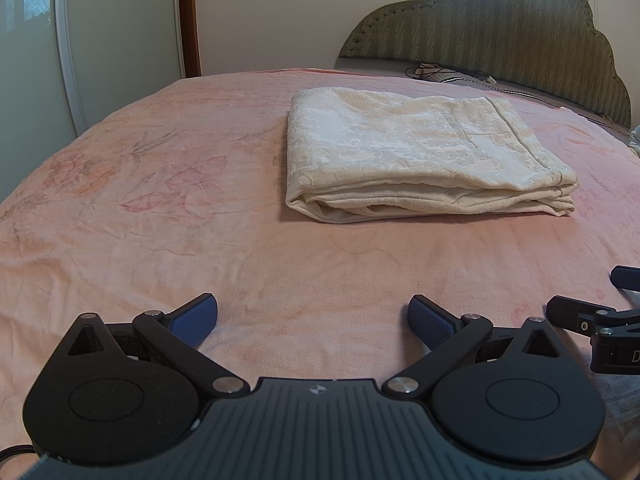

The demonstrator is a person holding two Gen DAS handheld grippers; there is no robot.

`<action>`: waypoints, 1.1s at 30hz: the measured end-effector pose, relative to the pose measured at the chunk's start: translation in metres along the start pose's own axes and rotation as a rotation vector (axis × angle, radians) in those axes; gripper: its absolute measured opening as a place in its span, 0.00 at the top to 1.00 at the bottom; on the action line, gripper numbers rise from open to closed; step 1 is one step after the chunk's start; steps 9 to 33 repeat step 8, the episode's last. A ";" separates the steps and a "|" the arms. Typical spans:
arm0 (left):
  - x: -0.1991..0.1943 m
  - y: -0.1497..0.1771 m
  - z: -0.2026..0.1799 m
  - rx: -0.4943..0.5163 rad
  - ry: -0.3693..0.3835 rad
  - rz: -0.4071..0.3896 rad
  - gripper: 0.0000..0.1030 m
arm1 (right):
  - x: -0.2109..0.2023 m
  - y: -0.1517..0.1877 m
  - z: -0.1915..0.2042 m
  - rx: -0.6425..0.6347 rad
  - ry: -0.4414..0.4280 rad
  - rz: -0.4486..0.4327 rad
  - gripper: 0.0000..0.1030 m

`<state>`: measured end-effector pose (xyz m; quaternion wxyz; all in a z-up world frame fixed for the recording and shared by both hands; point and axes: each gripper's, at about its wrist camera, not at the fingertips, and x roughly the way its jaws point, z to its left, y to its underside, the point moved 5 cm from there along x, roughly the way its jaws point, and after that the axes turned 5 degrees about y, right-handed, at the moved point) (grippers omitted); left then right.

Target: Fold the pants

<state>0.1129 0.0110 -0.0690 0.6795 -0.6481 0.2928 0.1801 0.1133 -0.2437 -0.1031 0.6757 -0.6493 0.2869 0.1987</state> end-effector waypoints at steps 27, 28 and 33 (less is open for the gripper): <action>-0.001 0.001 -0.002 -0.008 0.004 -0.003 0.00 | 0.000 0.000 0.000 0.000 0.000 0.000 0.00; -0.001 0.001 -0.002 -0.008 0.004 -0.003 0.00 | 0.000 0.000 0.000 0.000 0.000 0.000 0.00; -0.001 0.001 -0.002 -0.008 0.004 -0.003 0.00 | 0.000 0.000 0.000 0.000 0.000 0.000 0.00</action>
